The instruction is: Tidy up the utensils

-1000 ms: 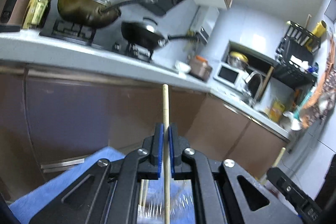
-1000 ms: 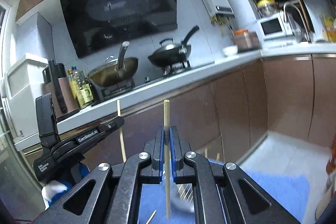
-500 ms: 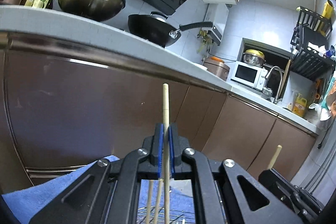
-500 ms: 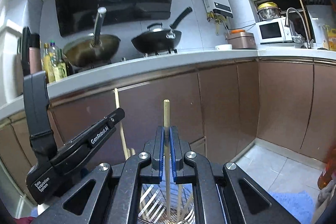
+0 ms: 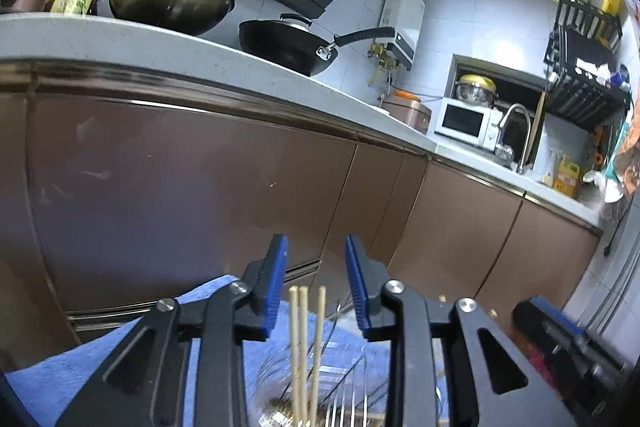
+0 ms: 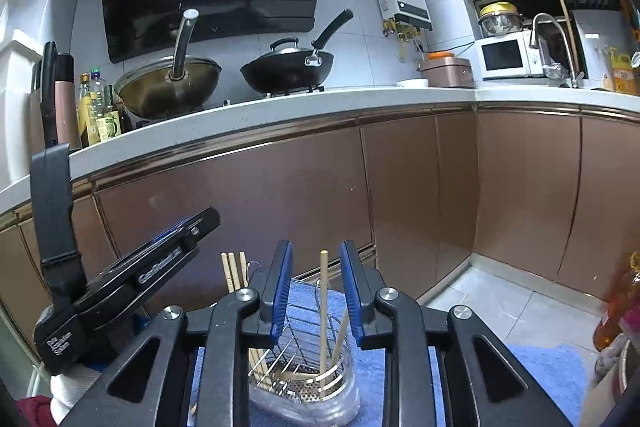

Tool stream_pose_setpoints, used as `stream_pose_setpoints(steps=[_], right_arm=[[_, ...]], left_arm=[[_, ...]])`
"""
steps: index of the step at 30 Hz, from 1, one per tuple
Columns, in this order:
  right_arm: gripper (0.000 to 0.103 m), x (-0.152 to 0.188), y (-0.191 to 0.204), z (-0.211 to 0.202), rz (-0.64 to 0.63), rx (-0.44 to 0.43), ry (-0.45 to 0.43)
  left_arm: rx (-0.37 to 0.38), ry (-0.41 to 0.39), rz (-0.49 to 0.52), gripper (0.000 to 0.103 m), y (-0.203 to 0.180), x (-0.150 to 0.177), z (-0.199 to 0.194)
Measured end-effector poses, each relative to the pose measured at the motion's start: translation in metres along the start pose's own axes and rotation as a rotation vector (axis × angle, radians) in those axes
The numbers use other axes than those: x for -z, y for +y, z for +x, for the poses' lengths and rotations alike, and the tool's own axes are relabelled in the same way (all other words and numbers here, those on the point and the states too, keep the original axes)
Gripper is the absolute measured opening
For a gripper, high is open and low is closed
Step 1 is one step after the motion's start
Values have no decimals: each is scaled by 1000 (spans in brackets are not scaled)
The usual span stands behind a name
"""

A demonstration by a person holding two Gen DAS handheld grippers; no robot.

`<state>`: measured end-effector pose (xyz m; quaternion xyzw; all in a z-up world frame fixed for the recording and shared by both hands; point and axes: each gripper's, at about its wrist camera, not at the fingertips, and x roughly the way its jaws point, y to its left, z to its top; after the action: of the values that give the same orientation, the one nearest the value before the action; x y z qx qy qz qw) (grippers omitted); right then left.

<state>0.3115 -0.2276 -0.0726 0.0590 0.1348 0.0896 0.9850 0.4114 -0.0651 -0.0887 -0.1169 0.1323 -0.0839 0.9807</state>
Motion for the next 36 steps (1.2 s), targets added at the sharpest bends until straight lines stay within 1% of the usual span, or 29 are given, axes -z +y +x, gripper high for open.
stream_pose_setpoints(steps=[3, 5, 7, 15, 20, 26, 30, 36], right_arm=[[24, -2, -1, -19, 8, 17, -8], [24, -3, -2, -35, 24, 26, -8], [24, -2, -2, -49, 34, 37, -2], [27, 10, -1, -102, 93, 63, 21], [31, 17, 5, -136, 114, 72, 34], [31, 24, 19, -168, 110, 69, 47], [31, 32, 27, -184, 109, 55, 56], [31, 47, 35, -201, 141, 31, 75]], left_arm=[[-23, 22, 28, 37, 0, -1, -24], [-27, 40, 50, 39, 0, -1, -42], [-49, 50, 78, 40, -1, 0, -59], [-108, 63, 186, 46, -8, 0, -132], [-130, 81, 207, 46, -8, 3, -171], [-154, 87, 221, 46, -4, 3, -214], [-171, 85, 231, 46, 2, 3, -236], [-198, 84, 246, 46, 9, 5, -266]])
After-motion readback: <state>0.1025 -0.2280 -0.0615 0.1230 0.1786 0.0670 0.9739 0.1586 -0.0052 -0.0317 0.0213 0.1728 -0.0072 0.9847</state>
